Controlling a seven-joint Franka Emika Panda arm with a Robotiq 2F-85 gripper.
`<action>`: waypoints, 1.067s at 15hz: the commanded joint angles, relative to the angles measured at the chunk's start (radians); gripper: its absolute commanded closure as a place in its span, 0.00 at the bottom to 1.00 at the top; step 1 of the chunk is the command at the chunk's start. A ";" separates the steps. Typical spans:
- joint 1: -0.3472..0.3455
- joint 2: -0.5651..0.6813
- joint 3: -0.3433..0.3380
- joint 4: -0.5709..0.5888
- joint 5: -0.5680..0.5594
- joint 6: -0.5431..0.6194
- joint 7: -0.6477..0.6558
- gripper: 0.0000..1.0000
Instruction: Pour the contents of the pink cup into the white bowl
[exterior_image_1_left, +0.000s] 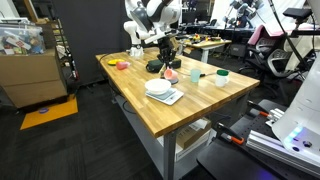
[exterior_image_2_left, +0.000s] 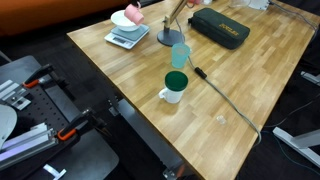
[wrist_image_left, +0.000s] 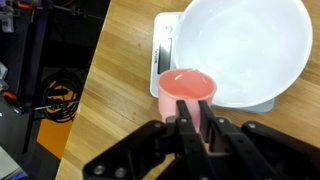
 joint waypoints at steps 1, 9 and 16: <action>0.014 0.021 -0.012 0.043 -0.023 -0.045 0.020 0.96; 0.024 0.026 -0.015 0.045 -0.059 -0.052 0.036 0.96; 0.016 0.033 -0.006 0.056 -0.048 -0.072 0.028 0.96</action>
